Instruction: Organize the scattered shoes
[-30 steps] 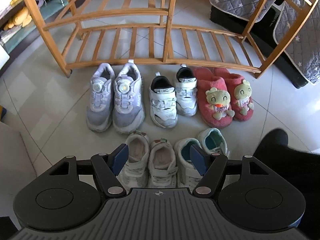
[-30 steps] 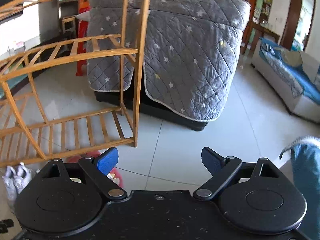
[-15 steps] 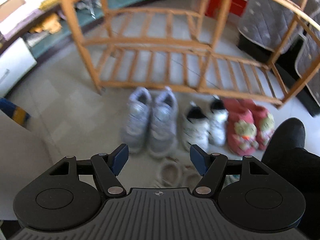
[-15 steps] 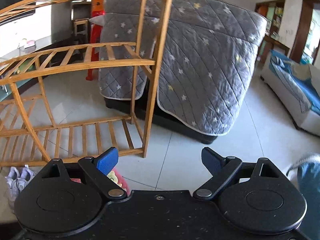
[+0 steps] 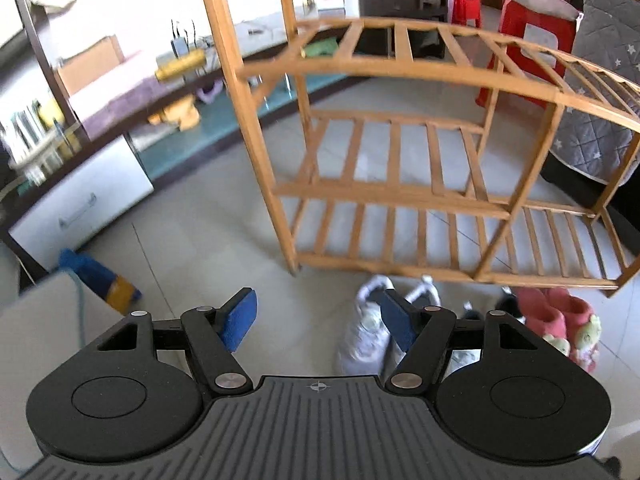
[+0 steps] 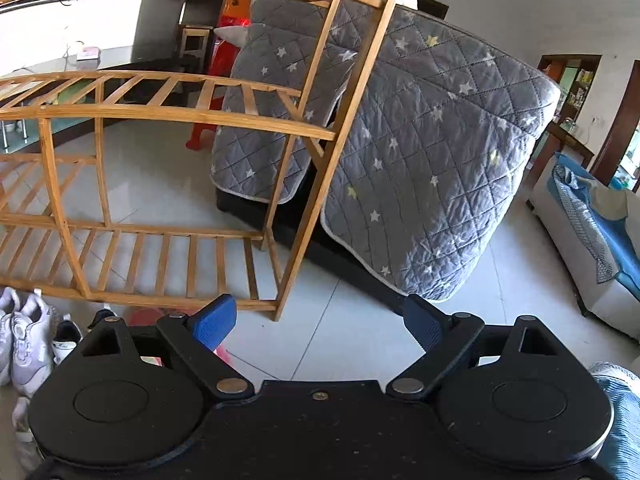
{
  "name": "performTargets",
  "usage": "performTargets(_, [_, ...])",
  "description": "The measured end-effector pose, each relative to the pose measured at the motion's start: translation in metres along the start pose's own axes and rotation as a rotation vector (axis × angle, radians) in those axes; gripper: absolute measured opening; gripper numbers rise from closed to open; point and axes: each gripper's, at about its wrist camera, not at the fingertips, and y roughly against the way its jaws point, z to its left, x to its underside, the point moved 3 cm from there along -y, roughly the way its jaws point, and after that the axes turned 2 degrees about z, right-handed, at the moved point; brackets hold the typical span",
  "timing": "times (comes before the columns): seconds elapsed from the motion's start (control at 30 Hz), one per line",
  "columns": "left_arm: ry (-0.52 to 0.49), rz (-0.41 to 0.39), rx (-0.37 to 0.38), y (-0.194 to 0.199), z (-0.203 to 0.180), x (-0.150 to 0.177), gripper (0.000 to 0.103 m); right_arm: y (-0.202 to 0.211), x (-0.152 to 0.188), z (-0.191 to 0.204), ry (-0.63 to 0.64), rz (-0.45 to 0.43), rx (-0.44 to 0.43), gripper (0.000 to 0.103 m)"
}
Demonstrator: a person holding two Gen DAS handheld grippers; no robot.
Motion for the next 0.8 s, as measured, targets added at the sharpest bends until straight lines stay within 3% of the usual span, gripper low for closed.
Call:
performTargets(0.17, [-0.044,-0.037,-0.021,0.009,0.001,-0.019,0.074,-0.008,-0.002,0.017,0.045,0.007,-0.019,0.092])
performTargets(0.5, [-0.075,-0.105,0.027,0.021,0.01,-0.031,0.078,-0.034,-0.01,0.058,0.134,0.037,-0.047,0.092])
performTargets(0.67, [-0.064,-0.101,0.052,0.017,0.019,-0.024,0.079,-0.026,-0.016,0.079,0.079,0.088,-0.158,0.092])
performTargets(0.8, [-0.079,-0.092,0.087,0.027,0.022,-0.029,0.079,-0.016,-0.016,0.101,0.141,0.088,-0.19,0.092])
